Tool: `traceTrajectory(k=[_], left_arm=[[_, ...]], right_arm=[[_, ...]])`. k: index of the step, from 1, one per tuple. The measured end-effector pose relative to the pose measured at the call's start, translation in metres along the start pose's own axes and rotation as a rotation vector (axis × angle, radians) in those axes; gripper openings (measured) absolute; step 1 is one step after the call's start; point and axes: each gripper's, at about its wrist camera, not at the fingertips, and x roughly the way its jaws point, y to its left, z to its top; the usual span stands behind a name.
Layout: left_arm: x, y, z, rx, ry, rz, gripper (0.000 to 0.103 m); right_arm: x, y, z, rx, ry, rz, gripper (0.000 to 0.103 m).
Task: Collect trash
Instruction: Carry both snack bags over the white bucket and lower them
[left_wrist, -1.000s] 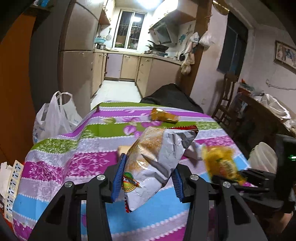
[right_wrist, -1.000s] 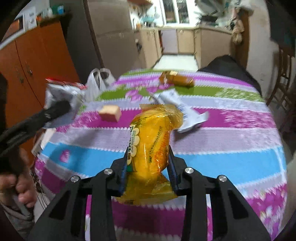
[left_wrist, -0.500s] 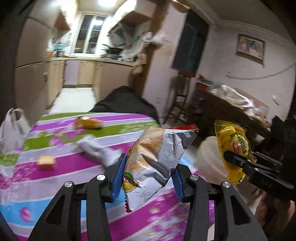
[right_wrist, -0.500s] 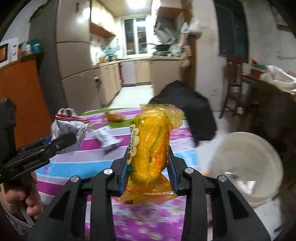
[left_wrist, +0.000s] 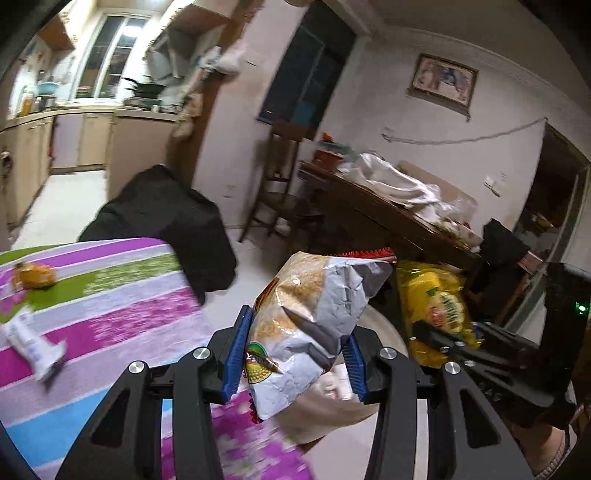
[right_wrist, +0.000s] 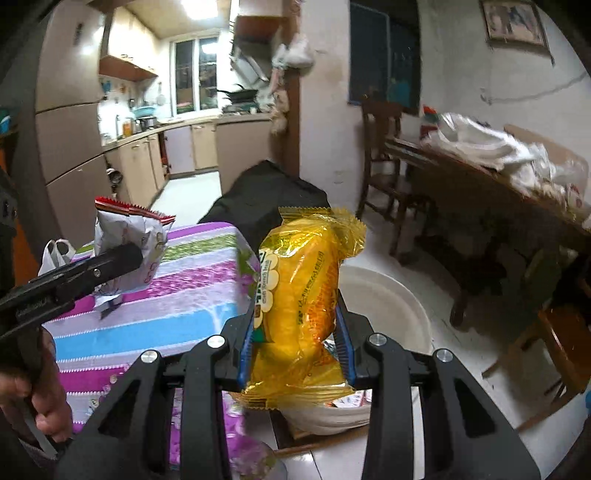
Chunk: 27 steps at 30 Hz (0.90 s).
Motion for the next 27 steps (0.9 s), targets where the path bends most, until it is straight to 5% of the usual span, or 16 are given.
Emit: traceTrajectory(k=[12, 27], left_arm=[[0.126, -0.043, 0.016, -0.084, 0.136, -0.044, 0.047], [0.172, -0.03, -0.013, -0.111, 0.221, -0.017, 0.047]], right_arm=[[0.061, -0.073, 0.001, 0.116, 0.179, 0.0, 0.034], [0.084, -0.095, -0.015, 0.138, 0.241, 0.006, 0.034]])
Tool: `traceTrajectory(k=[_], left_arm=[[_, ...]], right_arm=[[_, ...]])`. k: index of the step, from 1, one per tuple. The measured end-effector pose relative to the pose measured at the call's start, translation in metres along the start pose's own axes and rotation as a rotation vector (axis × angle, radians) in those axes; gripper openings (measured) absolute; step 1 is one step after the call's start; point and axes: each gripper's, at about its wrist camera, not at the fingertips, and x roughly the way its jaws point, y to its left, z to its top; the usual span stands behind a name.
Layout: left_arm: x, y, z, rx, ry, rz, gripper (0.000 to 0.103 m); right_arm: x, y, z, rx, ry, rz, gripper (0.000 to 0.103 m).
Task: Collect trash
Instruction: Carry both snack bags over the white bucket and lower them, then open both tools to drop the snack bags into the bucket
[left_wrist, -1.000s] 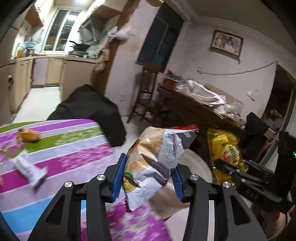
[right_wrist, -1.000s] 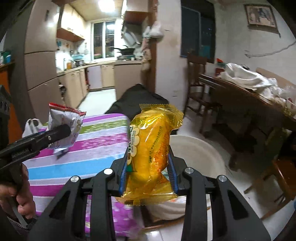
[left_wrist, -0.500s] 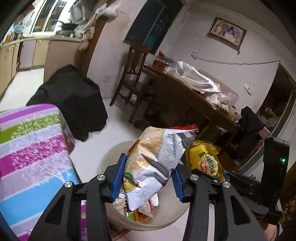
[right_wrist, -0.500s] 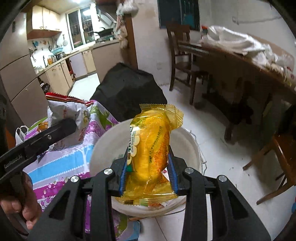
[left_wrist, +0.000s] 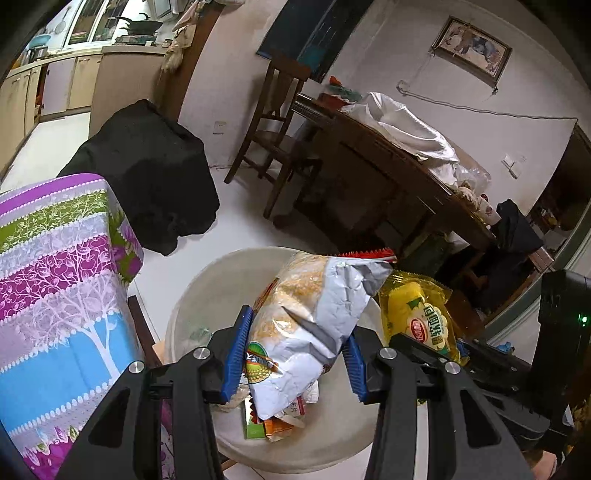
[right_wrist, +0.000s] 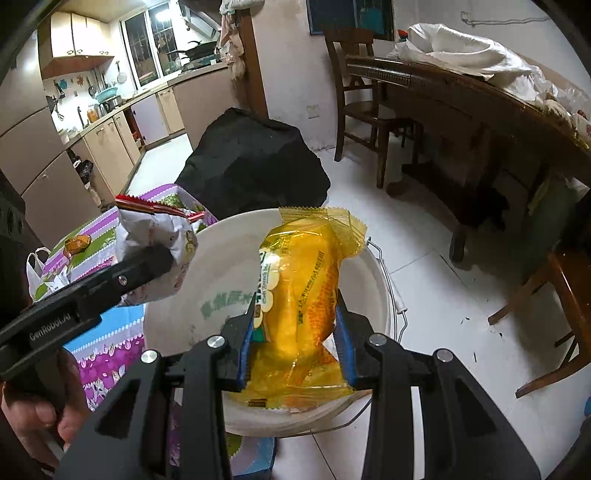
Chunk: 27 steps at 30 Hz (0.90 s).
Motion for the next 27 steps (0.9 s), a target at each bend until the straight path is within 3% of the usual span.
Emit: traceTrajectory(k=[27], left_arm=[[0.0051, 0.0087, -0.0045, -0.002, 0.016, 0.018, 0.047]], right_arm=[[0.0093, -0.0014, -0.0037, 0.0, 0.018, 0.014, 0.034]])
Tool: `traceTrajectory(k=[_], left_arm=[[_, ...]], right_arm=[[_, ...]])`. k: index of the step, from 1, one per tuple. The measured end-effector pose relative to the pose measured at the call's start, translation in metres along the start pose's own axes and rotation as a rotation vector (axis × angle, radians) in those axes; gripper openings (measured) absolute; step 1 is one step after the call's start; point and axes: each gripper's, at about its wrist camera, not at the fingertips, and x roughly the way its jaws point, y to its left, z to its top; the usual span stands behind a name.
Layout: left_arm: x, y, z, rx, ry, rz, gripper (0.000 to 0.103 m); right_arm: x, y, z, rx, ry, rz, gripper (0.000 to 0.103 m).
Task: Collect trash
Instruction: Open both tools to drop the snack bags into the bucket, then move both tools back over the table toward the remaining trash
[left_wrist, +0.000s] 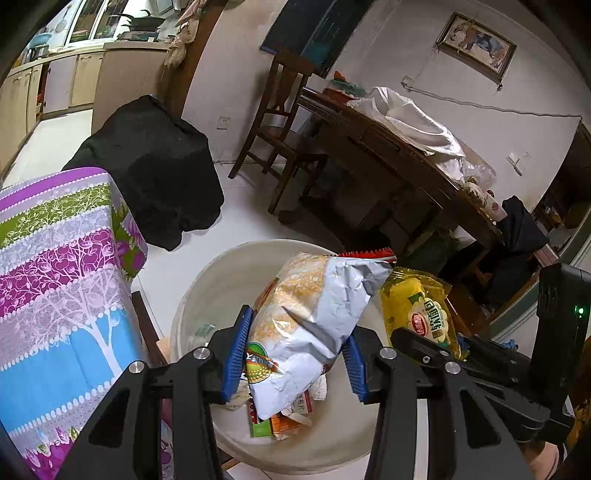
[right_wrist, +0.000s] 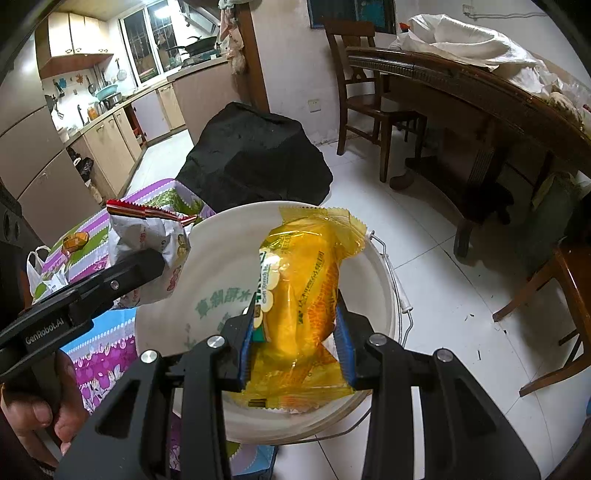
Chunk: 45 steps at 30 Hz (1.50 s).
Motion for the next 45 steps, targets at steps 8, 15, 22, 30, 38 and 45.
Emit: traceTrajectory(k=[8, 15, 22, 30, 38, 45], left_arm=[[0.003, 0.0, -0.001, 0.004, 0.005, 0.025, 0.065], [0.003, 0.007, -0.003, -0.002, -0.006, 0.057, 0.07], [0.005, 0.004, -0.005, 0.007, 0.0, 0.055, 0.07], [0.001, 0.002, -0.005, 0.016, -0.004, 0.054, 0.07], [-0.033, 0.014, -0.012, 0.08, -0.018, 0.05, 0.078], [-0.116, 0.131, -0.049, 0.072, -0.05, 0.225, 0.082]], right_arm=[[0.003, -0.002, 0.0, 0.01, -0.003, 0.013, 0.042], [0.0, -0.011, -0.003, 0.034, -0.019, 0.018, 0.052], [-0.001, -0.012, -0.003, 0.034, -0.021, 0.021, 0.052], [-0.004, -0.012, -0.003, 0.038, -0.023, 0.021, 0.052], [-0.033, -0.005, -0.012, 0.028, -0.109, 0.06, 0.06], [-0.065, 0.028, -0.061, 0.007, -0.203, 0.205, 0.075]])
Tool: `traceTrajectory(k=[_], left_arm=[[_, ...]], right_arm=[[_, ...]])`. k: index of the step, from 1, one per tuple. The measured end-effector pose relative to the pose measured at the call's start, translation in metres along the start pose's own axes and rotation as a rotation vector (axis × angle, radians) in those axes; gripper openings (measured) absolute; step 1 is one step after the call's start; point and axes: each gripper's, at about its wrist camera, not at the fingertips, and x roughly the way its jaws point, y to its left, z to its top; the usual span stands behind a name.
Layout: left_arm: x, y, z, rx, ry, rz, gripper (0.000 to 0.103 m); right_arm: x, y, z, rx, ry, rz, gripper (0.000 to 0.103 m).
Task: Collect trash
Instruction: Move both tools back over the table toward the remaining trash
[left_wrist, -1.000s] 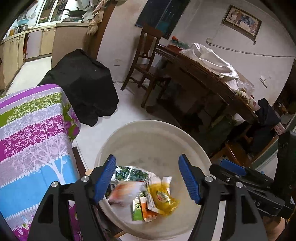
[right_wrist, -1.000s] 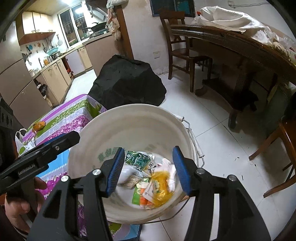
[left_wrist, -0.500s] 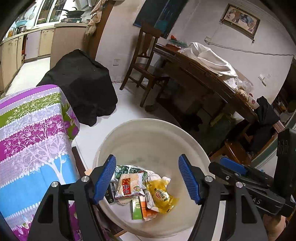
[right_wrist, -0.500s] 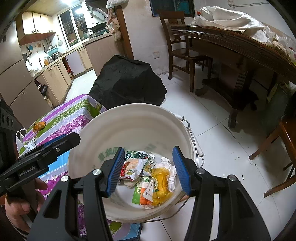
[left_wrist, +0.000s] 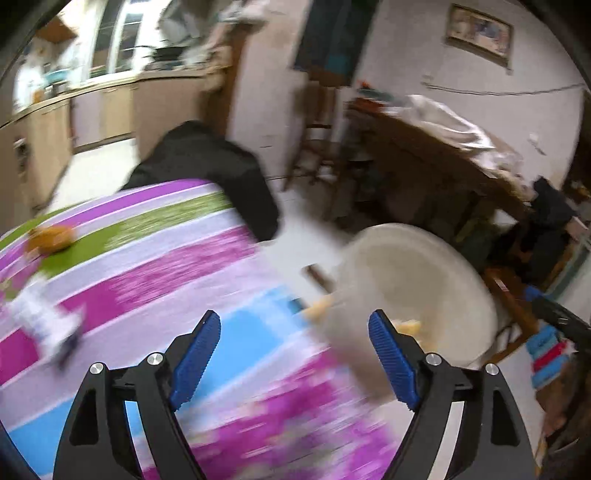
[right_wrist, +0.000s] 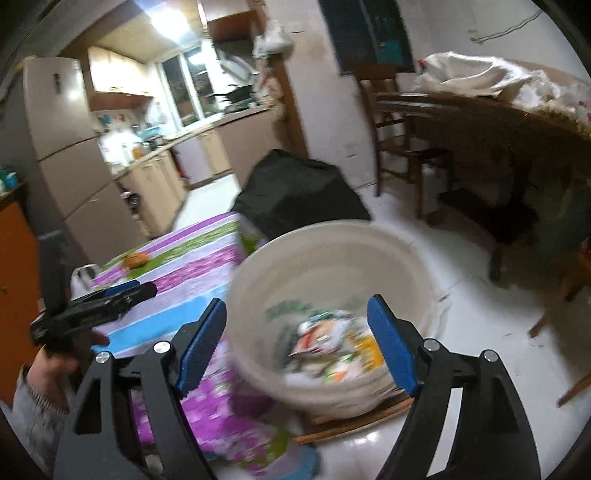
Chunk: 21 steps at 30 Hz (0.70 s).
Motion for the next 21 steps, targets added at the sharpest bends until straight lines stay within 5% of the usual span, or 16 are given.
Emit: traceTrajectory(k=[13, 21], left_arm=[[-0.113, 0.167, -0.08, -0.159, -0.053, 0.23, 0.085], [-0.153, 0.28, -0.095, -0.306, -0.103, 0.464, 0.098]], right_arm=[[0.026, 0.14, -0.077, -0.174, 0.083, 0.249, 0.079], [0.042, 0.168, -0.113, -0.157, 0.173, 0.289, 0.081]])
